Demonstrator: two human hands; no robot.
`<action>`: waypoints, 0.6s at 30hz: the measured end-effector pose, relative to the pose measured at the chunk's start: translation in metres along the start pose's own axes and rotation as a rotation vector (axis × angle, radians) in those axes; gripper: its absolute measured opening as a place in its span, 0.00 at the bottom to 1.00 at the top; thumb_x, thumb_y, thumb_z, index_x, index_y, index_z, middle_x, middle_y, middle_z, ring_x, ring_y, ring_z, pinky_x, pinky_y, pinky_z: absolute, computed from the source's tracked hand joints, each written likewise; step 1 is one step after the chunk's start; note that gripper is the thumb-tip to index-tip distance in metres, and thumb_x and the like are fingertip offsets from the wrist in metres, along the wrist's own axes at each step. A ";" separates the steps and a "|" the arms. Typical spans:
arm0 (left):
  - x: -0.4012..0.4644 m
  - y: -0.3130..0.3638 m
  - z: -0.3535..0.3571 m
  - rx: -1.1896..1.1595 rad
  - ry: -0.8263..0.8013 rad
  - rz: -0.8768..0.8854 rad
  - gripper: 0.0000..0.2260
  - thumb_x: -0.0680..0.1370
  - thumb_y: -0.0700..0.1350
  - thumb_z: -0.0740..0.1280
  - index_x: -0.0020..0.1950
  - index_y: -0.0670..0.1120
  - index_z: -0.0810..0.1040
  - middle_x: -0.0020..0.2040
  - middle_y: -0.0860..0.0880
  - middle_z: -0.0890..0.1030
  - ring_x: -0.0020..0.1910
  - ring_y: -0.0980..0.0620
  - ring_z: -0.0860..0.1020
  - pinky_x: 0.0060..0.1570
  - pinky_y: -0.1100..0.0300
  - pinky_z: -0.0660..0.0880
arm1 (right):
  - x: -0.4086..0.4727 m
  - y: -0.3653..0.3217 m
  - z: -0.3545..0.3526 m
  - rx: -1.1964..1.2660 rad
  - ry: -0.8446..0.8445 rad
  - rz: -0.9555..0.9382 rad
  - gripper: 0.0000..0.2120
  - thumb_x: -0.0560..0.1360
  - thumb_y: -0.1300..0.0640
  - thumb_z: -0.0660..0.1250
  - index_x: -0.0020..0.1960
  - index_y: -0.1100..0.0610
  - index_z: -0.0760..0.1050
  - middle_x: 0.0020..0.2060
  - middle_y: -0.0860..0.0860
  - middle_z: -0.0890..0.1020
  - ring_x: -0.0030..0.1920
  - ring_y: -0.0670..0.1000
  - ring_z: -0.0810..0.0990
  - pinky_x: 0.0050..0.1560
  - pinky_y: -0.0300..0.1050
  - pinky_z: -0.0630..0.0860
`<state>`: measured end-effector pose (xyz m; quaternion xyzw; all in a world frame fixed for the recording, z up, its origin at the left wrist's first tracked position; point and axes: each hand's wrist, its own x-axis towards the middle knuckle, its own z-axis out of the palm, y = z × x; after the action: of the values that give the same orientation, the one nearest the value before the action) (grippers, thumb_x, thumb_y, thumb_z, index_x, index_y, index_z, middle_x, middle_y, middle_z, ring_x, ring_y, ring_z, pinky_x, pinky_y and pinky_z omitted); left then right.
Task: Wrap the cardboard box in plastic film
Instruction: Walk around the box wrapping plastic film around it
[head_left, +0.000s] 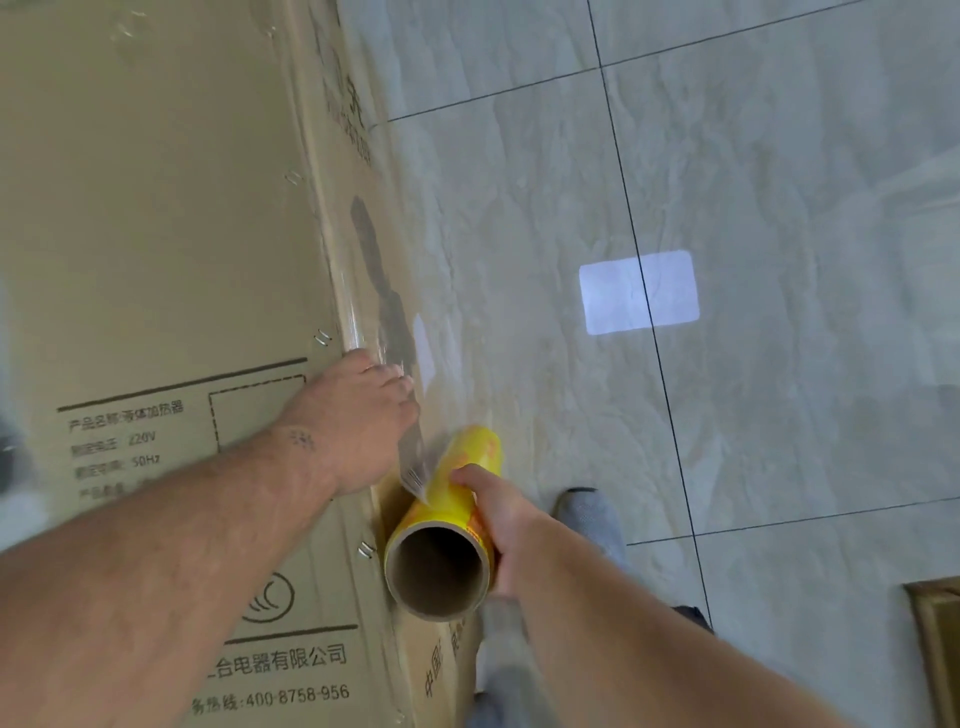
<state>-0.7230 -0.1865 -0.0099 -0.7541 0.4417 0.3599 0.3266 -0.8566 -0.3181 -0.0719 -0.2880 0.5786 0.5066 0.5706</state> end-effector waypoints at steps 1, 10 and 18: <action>0.000 0.001 0.002 -0.012 0.016 0.003 0.23 0.83 0.46 0.54 0.78 0.51 0.69 0.78 0.47 0.71 0.77 0.47 0.67 0.76 0.46 0.58 | -0.003 0.001 -0.001 -0.037 0.016 -0.002 0.33 0.70 0.37 0.79 0.66 0.57 0.76 0.52 0.63 0.90 0.48 0.63 0.92 0.57 0.64 0.88; -0.008 0.006 -0.007 0.051 -0.054 0.011 0.12 0.79 0.44 0.60 0.55 0.50 0.82 0.53 0.52 0.81 0.56 0.49 0.77 0.63 0.51 0.62 | -0.004 0.022 0.003 -0.500 0.159 -0.004 0.53 0.57 0.28 0.77 0.76 0.50 0.70 0.58 0.58 0.83 0.54 0.62 0.87 0.64 0.62 0.84; -0.007 0.008 0.000 0.101 -0.057 -0.005 0.23 0.86 0.57 0.49 0.64 0.51 0.81 0.63 0.50 0.80 0.64 0.48 0.74 0.70 0.47 0.61 | -0.002 0.029 -0.004 -0.353 0.147 -0.105 0.47 0.73 0.25 0.66 0.85 0.46 0.62 0.68 0.59 0.81 0.58 0.63 0.85 0.55 0.59 0.86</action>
<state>-0.7328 -0.1868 -0.0053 -0.7271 0.4480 0.3578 0.3777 -0.8840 -0.3129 -0.0636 -0.4497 0.5048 0.5475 0.4932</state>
